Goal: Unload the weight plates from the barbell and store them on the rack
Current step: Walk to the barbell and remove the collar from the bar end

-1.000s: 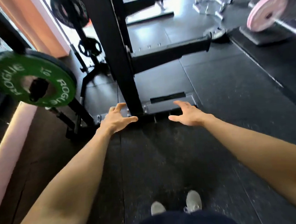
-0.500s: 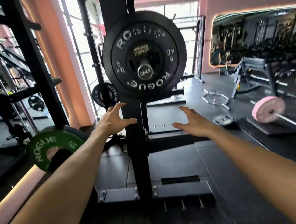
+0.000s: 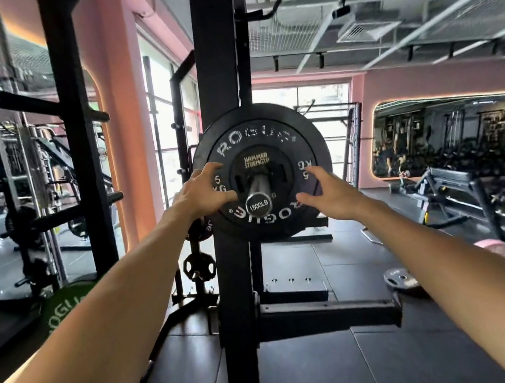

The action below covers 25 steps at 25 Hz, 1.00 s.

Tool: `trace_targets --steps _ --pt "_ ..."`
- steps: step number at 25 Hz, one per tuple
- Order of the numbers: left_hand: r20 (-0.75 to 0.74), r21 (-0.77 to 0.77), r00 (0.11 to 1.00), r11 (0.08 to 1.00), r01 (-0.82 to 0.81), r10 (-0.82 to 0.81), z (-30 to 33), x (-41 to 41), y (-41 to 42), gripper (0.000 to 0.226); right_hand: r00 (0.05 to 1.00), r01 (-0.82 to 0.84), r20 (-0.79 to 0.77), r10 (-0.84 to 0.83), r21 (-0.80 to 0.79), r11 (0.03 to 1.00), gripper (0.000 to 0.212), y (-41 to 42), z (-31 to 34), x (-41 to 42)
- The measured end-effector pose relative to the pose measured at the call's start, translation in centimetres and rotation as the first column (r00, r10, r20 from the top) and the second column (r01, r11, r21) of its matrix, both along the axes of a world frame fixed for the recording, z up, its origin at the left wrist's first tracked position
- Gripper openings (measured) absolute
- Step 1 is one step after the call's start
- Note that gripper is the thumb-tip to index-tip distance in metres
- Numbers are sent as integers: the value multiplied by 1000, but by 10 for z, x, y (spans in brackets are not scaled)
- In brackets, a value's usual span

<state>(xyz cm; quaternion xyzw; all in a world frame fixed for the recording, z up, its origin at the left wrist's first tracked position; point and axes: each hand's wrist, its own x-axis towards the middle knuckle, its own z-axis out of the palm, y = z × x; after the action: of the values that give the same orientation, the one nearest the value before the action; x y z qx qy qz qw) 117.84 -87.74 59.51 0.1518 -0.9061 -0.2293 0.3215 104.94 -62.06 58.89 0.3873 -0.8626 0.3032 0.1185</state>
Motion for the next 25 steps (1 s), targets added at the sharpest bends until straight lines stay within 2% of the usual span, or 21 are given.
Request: trace_targets --steps 7,18,22,25 --pt "-59 -19 998 1000 13 -14 28 -60 -37 82 998 38 -53 -39 -15 999 60 -44 33 -57" --pt "13 -45 976 975 217 -216 21 -173 -106 39 990 138 -37 -137 22 990 46 -140 35 -147" --pt "-6 65 937 935 348 -348 9 -192 -103 30 982 186 -29 -185 20 982 51 -158 31 -155" --pt "-49 133 913 904 407 -404 6 -198 -105 32 976 213 -47 -213 12 977 54 -169 29 -154"
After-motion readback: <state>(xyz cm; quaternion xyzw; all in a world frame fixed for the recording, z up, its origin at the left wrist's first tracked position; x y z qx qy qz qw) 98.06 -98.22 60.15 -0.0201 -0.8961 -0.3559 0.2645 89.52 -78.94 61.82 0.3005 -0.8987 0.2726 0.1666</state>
